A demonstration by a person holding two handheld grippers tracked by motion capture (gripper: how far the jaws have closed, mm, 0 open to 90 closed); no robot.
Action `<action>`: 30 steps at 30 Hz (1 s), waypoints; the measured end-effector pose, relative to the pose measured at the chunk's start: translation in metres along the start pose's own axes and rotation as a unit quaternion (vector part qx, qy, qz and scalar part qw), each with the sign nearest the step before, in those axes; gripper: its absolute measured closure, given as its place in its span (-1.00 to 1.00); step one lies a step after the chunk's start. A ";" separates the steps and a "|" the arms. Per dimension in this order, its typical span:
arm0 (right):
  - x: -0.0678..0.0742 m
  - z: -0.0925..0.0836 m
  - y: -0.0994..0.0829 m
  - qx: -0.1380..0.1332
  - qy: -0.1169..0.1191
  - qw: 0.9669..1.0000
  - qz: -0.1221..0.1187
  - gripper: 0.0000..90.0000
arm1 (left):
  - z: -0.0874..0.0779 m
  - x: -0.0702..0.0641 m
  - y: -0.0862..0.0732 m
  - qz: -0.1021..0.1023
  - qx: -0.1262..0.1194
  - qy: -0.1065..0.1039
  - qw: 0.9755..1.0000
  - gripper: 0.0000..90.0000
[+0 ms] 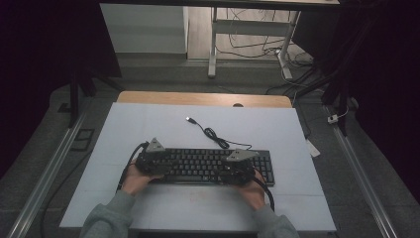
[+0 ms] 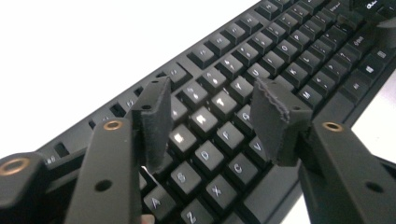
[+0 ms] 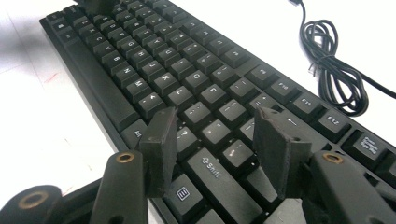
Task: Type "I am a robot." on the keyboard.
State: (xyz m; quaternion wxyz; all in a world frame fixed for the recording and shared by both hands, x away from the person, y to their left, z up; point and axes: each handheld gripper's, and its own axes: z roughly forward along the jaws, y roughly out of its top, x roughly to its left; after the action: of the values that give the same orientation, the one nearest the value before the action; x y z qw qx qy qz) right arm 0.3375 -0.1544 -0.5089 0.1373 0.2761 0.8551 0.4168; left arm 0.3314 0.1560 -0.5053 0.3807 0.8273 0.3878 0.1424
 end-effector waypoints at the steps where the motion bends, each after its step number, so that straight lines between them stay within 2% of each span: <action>1: 0.000 0.000 0.000 0.000 0.000 1.000 0.002 0.11 | 0.002 0.001 0.001 0.003 0.000 -0.001 1.000 0.17; 6: 0.000 0.000 -0.001 0.000 0.000 1.000 0.002 0.11 | 0.012 0.003 0.004 0.007 0.011 -0.009 1.000 0.47; 12: 0.001 0.001 -0.001 0.002 -0.001 1.000 0.001 0.11 | 0.012 0.003 0.001 0.011 0.018 -0.008 1.000 0.89; 14: 0.001 0.001 -0.001 0.002 -0.001 1.000 -0.001 0.11 | 0.013 0.002 -0.001 0.010 0.020 -0.004 1.000 0.97; 30: 0.001 -0.001 0.000 -0.004 0.000 1.000 0.001 0.11 | 0.019 0.000 -0.004 0.009 0.024 0.000 1.000 0.97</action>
State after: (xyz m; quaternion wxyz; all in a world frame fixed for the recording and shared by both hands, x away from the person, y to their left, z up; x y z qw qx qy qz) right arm 0.3359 -0.1545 -0.5082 0.1377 0.2766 0.8531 0.4204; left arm 0.3392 0.1473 -0.5214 0.3599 0.8396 0.3834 0.1364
